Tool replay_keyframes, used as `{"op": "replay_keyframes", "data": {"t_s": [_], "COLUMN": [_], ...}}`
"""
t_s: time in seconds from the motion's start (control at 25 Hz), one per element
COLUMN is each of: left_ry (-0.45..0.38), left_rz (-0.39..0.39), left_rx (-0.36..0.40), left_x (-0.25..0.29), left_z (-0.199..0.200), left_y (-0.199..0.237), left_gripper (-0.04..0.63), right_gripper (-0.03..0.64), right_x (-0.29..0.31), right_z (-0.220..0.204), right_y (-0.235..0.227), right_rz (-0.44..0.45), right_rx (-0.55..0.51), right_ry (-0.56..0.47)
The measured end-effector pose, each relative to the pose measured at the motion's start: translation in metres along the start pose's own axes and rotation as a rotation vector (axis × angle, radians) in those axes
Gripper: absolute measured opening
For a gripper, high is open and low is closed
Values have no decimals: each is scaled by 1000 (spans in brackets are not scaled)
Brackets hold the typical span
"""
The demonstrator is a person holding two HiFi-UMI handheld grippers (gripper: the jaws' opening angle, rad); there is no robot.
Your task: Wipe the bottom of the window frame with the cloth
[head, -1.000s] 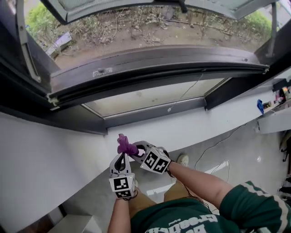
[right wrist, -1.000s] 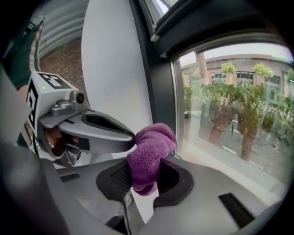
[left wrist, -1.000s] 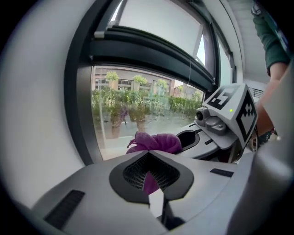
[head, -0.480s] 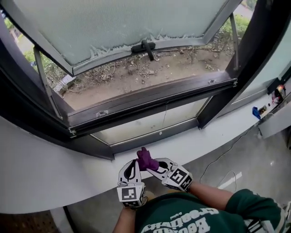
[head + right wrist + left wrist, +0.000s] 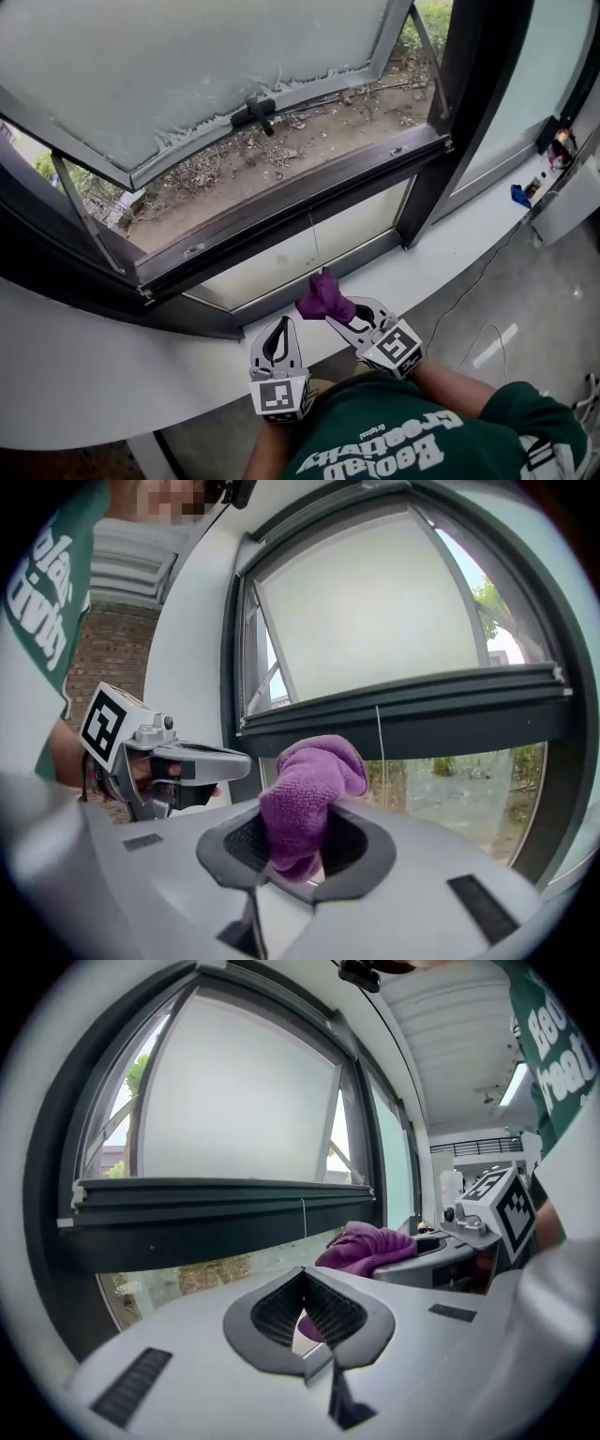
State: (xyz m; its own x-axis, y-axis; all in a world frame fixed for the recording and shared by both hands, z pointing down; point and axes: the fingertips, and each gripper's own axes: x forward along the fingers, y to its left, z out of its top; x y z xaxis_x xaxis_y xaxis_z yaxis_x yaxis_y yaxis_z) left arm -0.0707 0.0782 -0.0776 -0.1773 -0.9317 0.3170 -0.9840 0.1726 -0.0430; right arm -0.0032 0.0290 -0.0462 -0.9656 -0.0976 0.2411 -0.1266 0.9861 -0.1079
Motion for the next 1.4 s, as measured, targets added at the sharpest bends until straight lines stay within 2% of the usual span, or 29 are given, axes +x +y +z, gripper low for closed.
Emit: {"op": "replay_keyframes", "data": {"t_s": [0.16, 0.36, 0.6, 1.12, 1.4], "left_ry": [-65, -59, -91, -53, -83], "left_rz": [-29, -33, -54, -76, -110], "left_rx": [25, 17, -15, 14, 41], "left_x": [8, 3, 2, 8, 18], "left_z": [24, 21, 14, 21, 18], "left_y": [-10, -20, -24, -37, -45], "left_gripper": [6, 6, 6, 6, 6], "right_gripper": [103, 101, 101, 101, 101], "right_x": [-14, -28, -38, -54, -57], "right_z": [13, 8, 16, 24, 29], "right_y": [-16, -12, -5, -4, -7], "right_rz": [-50, -73, -72, -97, -90], "right_rx": [-12, 19, -11, -36, -26], "right_ry": [-37, -49, -79, -95, -113]}}
